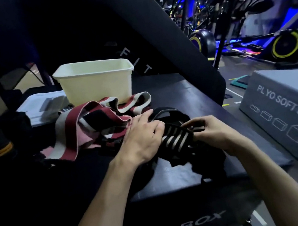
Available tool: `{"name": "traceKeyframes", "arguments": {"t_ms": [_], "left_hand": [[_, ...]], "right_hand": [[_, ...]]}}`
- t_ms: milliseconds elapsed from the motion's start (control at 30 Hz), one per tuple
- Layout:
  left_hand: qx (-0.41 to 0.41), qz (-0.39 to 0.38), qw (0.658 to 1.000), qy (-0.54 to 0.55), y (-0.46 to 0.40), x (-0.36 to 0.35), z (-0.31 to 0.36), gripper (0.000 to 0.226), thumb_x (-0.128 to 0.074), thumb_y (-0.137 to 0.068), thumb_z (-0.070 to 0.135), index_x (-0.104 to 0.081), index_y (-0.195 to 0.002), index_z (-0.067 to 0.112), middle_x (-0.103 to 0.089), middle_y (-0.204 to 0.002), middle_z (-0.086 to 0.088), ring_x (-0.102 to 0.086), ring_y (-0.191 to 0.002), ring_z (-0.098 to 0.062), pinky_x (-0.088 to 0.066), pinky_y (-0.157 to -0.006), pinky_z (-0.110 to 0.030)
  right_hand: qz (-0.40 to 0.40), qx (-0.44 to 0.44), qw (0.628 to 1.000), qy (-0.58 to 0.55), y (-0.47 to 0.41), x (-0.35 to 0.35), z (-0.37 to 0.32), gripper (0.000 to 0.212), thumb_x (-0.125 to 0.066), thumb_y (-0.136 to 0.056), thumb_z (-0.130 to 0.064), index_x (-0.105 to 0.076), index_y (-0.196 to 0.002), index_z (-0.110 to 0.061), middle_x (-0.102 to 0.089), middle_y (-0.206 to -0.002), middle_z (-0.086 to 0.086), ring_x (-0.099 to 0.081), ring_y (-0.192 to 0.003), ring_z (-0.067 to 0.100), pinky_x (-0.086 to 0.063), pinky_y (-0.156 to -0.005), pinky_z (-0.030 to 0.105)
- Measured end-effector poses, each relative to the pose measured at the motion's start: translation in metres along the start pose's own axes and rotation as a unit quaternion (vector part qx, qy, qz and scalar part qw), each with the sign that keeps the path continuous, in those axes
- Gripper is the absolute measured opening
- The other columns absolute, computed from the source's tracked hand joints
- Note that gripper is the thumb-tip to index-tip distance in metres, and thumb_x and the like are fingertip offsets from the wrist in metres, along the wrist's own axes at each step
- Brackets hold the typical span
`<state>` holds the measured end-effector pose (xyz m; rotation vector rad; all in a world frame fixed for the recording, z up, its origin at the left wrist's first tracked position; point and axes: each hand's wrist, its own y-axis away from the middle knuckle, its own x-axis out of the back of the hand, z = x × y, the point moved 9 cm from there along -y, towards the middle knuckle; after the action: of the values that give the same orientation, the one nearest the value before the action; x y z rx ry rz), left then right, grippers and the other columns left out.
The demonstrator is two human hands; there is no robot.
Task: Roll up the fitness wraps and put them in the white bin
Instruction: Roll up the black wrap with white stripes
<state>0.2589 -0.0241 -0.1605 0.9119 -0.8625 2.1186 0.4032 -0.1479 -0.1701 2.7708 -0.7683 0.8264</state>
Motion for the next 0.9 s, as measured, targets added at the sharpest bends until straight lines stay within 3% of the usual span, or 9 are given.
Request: {"name": "traceKeyframes", "arguments": {"t_ms": [200, 333, 467, 567, 667, 733, 800, 867, 900], "left_hand": [[0.012, -0.025, 1.000, -0.014, -0.011, -0.009, -0.001, 0.047, -0.034, -0.108, 0.038, -0.051, -0.150, 0.026, -0.028, -0.167, 0.003, -0.020, -0.154, -0.015, -0.010, -0.127, -0.044], [0.035, 0.120, 0.983, 0.131, -0.013, 0.027, -0.010, 0.061, -0.037, -0.097, 0.040, -0.053, -0.146, 0.008, -0.047, -0.156, -0.002, -0.040, -0.145, -0.014, -0.023, -0.122, -0.024], [0.060, 0.265, 0.936, 0.224, -0.003, 0.070, -0.017, 0.051, -0.048, -0.096, 0.039, -0.062, -0.133, 0.008, -0.061, -0.135, 0.001, -0.058, -0.121, -0.018, -0.041, -0.106, -0.024], [0.083, 0.287, 0.941, 0.162, 0.002, 0.072, -0.012, 0.035, -0.056, -0.102, 0.026, -0.063, -0.130, 0.007, -0.062, -0.132, -0.005, -0.055, -0.116, -0.013, -0.035, -0.096, -0.015], [0.102, 0.298, 0.940, 0.133, 0.004, 0.067, -0.016, 0.033, -0.062, -0.098, 0.019, -0.064, -0.127, 0.004, -0.063, -0.130, -0.011, -0.061, -0.116, -0.028, -0.038, -0.095, -0.022], [0.115, 0.302, 0.936, 0.140, 0.005, 0.065, -0.020, 0.035, -0.067, -0.092, 0.012, -0.065, -0.126, 0.004, -0.064, -0.129, -0.011, -0.061, -0.116, -0.028, -0.035, -0.092, -0.015], [0.106, 0.279, 0.944, 0.142, 0.004, 0.061, -0.019, 0.050, -0.074, -0.085, 0.010, -0.061, -0.133, 0.004, -0.061, -0.135, -0.008, -0.057, -0.123, -0.022, -0.031, -0.096, -0.009], [0.072, 0.244, 0.958, 0.134, 0.003, 0.053, -0.012, 0.066, -0.080, -0.079, 0.011, -0.055, -0.140, 0.004, -0.053, -0.140, -0.001, -0.051, -0.127, -0.011, -0.030, -0.104, -0.006], [0.057, 0.226, 0.964, 0.128, 0.002, 0.048, -0.009, 0.073, -0.081, -0.077, 0.009, -0.050, -0.144, 0.003, -0.048, -0.144, 0.000, -0.046, -0.131, -0.008, -0.027, -0.108, -0.006]], "right_hand": [[-0.118, 0.056, 0.991, -0.007, 0.018, -0.001, -0.012, 0.035, -0.060, -0.084, 0.015, -0.075, -0.102, -0.010, -0.077, -0.090, 0.002, -0.069, -0.083, 0.007, -0.053, -0.074, 0.019], [0.086, 0.103, 0.990, 0.031, 0.014, 0.041, -0.007, 0.038, -0.061, -0.082, 0.011, -0.078, -0.096, -0.020, -0.078, -0.089, -0.005, -0.070, -0.079, 0.005, -0.055, -0.075, 0.019], [0.241, 0.048, 0.944, -0.220, 0.019, 0.072, 0.020, 0.043, -0.045, -0.085, 0.015, -0.074, -0.091, -0.016, -0.072, -0.083, 0.011, -0.061, -0.061, 0.023, -0.048, -0.046, 0.023], [0.222, 0.026, 0.867, -0.446, 0.017, 0.072, 0.023, 0.048, -0.036, -0.082, 0.019, -0.071, -0.100, -0.008, -0.072, -0.083, 0.014, -0.064, -0.058, 0.021, -0.051, -0.046, 0.023], [0.215, 0.006, 0.796, -0.566, 0.012, 0.069, 0.026, 0.044, -0.040, -0.082, 0.018, -0.071, -0.099, -0.008, -0.068, -0.063, 0.003, -0.060, -0.045, 0.009, -0.050, -0.046, 0.017], [0.193, -0.013, 0.815, -0.547, 0.011, 0.061, 0.021, 0.038, -0.052, -0.070, 0.010, -0.079, -0.087, -0.011, -0.060, -0.051, -0.002, -0.055, -0.038, 0.006, -0.045, -0.040, 0.014], [0.143, -0.051, 0.867, -0.475, 0.013, 0.043, 0.017, 0.030, -0.049, -0.084, -0.003, -0.077, -0.088, -0.010, -0.055, -0.047, -0.004, -0.052, -0.034, 0.007, -0.042, -0.034, 0.016], [0.082, -0.065, 0.930, -0.353, 0.012, 0.024, 0.014, 0.034, -0.056, -0.098, -0.041, -0.073, -0.093, -0.012, -0.070, -0.064, 0.002, -0.070, -0.058, 0.014, -0.060, -0.057, 0.028], [0.076, -0.042, 0.965, -0.248, 0.011, 0.022, 0.010, 0.046, -0.068, -0.090, -0.057, -0.074, -0.101, -0.013, -0.077, -0.082, 0.002, -0.074, -0.077, 0.014, -0.061, -0.074, 0.033]]}}
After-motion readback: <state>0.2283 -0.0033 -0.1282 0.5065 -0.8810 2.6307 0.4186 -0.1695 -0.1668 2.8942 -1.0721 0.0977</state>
